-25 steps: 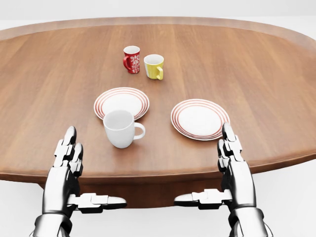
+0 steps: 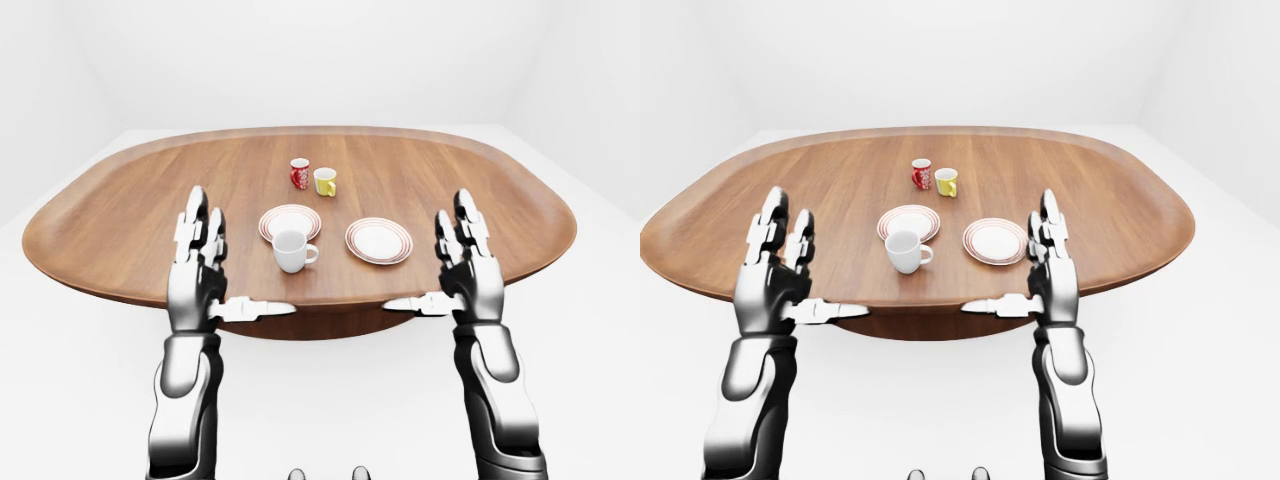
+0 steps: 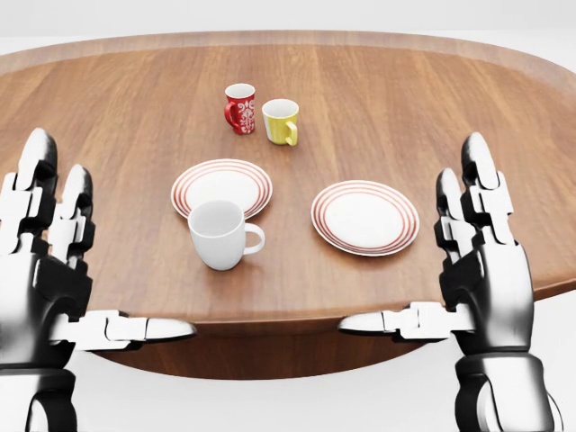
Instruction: Put the white mug on the left plate.
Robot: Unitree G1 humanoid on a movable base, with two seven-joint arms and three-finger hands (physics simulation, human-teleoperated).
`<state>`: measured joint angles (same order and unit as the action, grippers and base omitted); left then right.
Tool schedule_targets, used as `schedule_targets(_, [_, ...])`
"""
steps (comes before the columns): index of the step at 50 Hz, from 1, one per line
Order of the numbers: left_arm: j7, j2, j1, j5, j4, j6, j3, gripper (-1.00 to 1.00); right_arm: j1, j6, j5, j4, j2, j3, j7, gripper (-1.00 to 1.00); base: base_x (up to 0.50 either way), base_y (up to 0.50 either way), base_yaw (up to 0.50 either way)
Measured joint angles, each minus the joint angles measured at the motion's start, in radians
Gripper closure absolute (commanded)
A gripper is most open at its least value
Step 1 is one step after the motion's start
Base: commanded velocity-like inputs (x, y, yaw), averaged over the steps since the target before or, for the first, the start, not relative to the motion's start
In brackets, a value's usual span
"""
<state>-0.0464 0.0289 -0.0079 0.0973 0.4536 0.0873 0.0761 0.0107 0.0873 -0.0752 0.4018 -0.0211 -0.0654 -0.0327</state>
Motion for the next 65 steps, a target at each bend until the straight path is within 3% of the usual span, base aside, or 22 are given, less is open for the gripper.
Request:
schedule_targets(15, [0.004, 0.003, -0.007, 0.032, 0.145, 0.0, 0.021, -1.0, 0.004, 0.0, -0.068, 0.147, -0.008, -0.024, 0.0, -1.0, 0.0, 0.02, 0.0])
schedule_targets(44, [0.007, 0.009, -0.011, 0.042, 0.152, 0.0, 0.034, -1.0, 0.003, 0.0, -0.067, 0.186, -0.014, -0.032, -0.023, -1.0, 0.0, 0.49, 0.0])
schedule_targets(55, [0.004, 0.01, -0.01, 0.035, 0.151, 0.0, 0.035, -1.0, 0.005, 0.0, -0.072, 0.179, -0.013, -0.036, -0.022, -1.0, 0.0, 0.0, 0.0])
schedule_targets(65, [0.003, 0.009, -0.009, 0.032, 0.151, 0.0, 0.034, -1.0, -0.001, 0.0, -0.089, 0.183, -0.014, -0.043, -0.026, -1.0, 0.41, 0.0, 0.0])
